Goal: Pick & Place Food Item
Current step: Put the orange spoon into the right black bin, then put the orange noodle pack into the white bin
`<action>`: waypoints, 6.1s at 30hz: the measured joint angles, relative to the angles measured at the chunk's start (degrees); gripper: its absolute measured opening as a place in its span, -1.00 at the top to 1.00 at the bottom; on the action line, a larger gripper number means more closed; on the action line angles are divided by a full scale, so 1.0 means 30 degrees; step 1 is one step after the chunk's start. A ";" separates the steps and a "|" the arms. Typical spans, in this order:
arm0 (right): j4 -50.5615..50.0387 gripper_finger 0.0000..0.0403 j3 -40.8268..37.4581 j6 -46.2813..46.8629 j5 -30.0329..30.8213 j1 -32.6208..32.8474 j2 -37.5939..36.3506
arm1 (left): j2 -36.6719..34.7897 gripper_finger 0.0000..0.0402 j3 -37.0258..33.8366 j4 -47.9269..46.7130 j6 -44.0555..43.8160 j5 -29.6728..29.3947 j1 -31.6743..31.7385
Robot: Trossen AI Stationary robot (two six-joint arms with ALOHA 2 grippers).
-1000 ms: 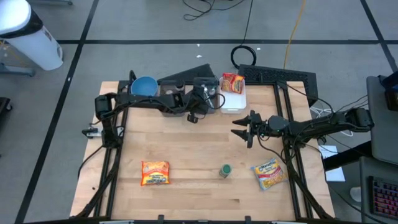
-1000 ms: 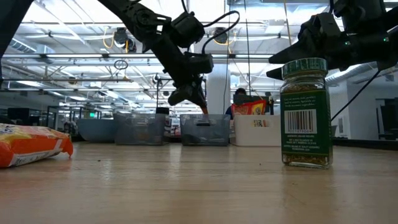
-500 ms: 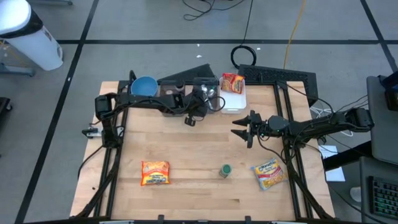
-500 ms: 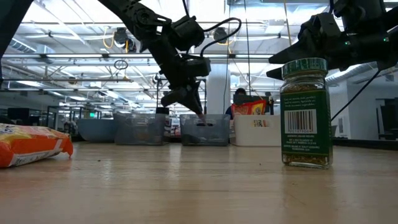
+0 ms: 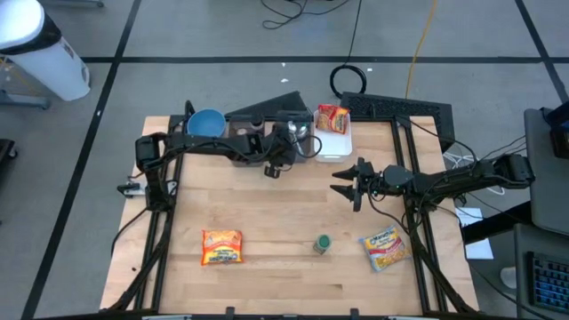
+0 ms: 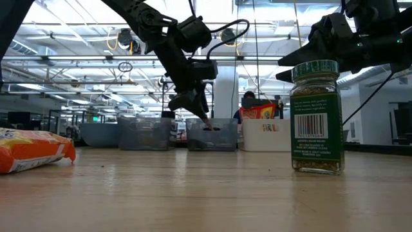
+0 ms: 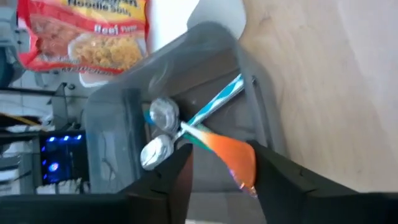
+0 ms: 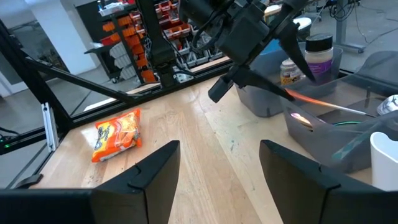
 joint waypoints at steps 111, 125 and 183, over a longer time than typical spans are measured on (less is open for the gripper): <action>0.8881 0.00 0.0015 0.2851 -0.0852 0.7277 0.7949 | -1.0280 -0.06 -1.1890 -0.2345 -5.5960 -0.9359 -2.9090; 0.8794 0.02 0.0015 0.2344 0.1078 0.8626 0.7941 | -1.0176 -0.06 -1.1890 -0.7261 -6.1430 -0.6472 -2.9383; 0.8874 0.04 0.0015 0.2448 0.1080 0.8626 0.7941 | -1.0190 0.79 -1.3726 -0.6810 -6.0626 -0.5193 -2.7620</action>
